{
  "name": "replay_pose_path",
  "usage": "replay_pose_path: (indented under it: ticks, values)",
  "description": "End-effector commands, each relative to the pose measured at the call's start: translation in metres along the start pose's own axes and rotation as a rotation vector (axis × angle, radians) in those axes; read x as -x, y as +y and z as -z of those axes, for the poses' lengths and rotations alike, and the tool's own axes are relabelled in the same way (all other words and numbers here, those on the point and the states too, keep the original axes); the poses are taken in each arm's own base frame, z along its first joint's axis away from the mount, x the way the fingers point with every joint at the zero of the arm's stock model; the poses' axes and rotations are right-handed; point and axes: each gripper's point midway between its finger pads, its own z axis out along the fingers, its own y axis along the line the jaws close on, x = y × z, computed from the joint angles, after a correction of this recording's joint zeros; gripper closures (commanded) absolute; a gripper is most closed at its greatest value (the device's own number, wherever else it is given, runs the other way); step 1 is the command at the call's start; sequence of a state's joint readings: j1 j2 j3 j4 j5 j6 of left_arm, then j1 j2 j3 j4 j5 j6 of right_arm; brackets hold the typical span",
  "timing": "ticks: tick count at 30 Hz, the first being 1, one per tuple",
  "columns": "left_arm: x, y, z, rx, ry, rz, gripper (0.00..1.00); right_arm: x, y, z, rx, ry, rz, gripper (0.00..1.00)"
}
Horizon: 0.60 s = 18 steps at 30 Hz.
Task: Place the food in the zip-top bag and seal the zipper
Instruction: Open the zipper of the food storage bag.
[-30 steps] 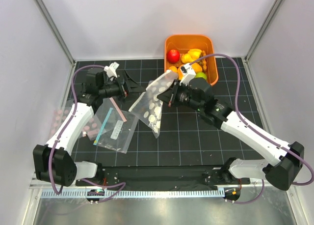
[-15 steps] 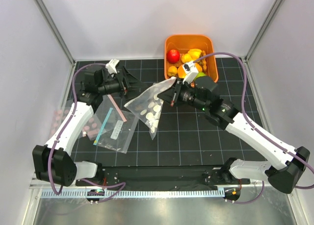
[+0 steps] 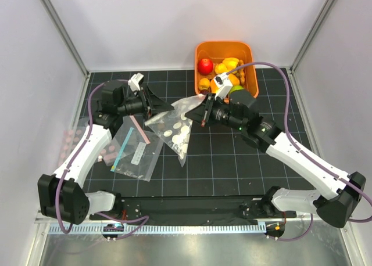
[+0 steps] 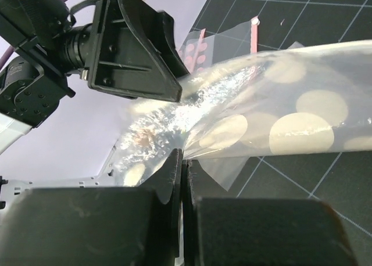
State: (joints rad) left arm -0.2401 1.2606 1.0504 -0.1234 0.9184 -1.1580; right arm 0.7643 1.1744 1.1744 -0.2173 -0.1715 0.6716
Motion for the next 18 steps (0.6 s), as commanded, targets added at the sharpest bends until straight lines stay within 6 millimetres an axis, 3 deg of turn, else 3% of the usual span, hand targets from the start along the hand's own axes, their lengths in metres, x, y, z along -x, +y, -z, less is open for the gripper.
replay_pose_path:
  ticks: [1,6,8,10,11,12,13,16,18]
  values:
    - [-0.008,-0.028,0.008,-0.081,0.017,-0.070,0.62,0.006,0.010,-0.002,0.044,-0.012,0.020,0.99]
    - [-0.006,-0.031,0.008,-0.087,0.002,-0.080,0.95,-0.002,0.000,-0.006,0.016,0.004,0.026,0.99]
    - [-0.005,-0.030,0.007,-0.086,0.003,-0.081,0.98,-0.002,-0.006,-0.007,-0.008,0.006,0.030,0.98]
    - [-0.004,-0.029,0.006,-0.084,0.001,-0.094,1.00,-0.006,-0.013,-0.005,-0.046,0.018,0.034,0.86]
    - [-0.003,-0.029,0.006,-0.085,0.000,-0.103,1.00,-0.008,-0.020,-0.007,-0.075,0.028,0.034,0.74]
    - [-0.002,-0.028,0.005,-0.083,-0.001,-0.125,1.00,-0.004,-0.026,-0.006,-0.119,0.010,0.034,0.48]
    - [-0.001,-0.026,0.004,-0.078,-0.001,-0.134,1.00,-0.008,-0.036,-0.004,-0.164,0.032,0.033,0.40]
    - [0.000,-0.016,0.001,-0.031,-0.011,-0.221,1.00,-0.005,-0.049,-0.001,-0.249,0.031,0.027,0.31]
    - [0.000,0.003,0.000,0.070,-0.022,-0.226,1.00,0.003,-0.056,-0.001,-0.308,0.014,0.019,0.29]
